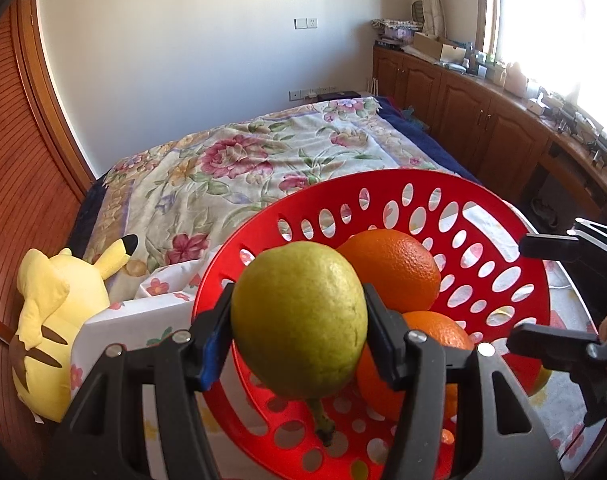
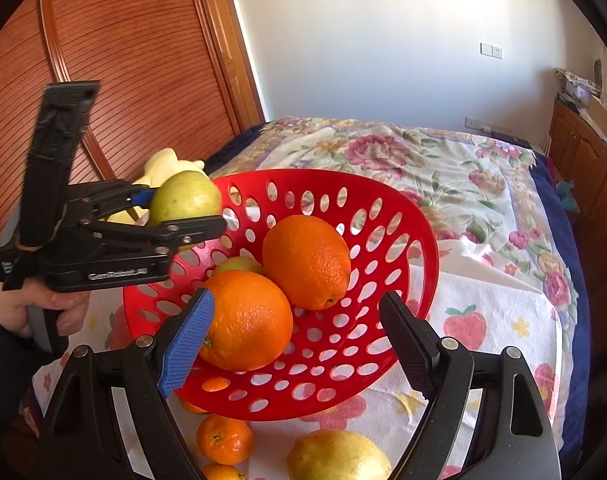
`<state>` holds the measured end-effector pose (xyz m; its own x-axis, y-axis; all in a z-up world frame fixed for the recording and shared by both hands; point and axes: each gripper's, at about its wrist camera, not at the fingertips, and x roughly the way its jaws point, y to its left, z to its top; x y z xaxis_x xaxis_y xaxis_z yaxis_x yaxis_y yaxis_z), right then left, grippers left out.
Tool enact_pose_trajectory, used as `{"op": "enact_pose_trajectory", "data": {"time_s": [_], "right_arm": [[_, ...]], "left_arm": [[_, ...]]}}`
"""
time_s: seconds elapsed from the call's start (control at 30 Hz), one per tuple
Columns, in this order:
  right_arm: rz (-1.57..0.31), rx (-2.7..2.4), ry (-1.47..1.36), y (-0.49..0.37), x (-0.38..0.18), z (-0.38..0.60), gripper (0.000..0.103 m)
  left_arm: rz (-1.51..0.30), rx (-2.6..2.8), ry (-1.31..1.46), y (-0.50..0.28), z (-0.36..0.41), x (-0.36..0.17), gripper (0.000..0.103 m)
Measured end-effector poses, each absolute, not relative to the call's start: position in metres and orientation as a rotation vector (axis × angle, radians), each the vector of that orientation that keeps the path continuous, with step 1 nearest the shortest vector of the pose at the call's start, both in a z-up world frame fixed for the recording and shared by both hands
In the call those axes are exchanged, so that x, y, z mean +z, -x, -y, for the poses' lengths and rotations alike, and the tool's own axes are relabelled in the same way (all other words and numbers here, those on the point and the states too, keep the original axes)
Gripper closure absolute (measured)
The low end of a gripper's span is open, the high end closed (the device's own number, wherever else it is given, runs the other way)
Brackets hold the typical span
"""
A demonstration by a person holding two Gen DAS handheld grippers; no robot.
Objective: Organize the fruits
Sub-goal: 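Open the left tool to drop the yellow pear into the basket, then grasp a yellow pear with the right tool while the left tool grasps a green apple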
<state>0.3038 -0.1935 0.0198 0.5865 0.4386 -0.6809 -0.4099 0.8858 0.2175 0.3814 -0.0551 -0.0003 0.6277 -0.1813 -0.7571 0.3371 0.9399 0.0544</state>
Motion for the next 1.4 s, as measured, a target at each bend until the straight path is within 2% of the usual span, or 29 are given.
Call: {"op": "enact_pose_trajectory", "data": {"time_s": [0.57,1.07,1.4], "right_arm": [[-0.771,0.499,-0.047,-0.293,0.020,0.206,0.017],[-0.691,0.454,-0.029,-0.246,0.042,0.211,0.017],[-0.663,0.356,0.015,-0.201,0.030,0.220,0.017]], "left_arm": [[-0.805,-0.277,-0.225,-0.367,0.062,0.007,0.042],[-0.678,-0.325,-0.147,-0.291,0.036,0.035,0.039],[-0.655,-0.339,-0.123,-0.244,0.017,0.017,0.036]]}}
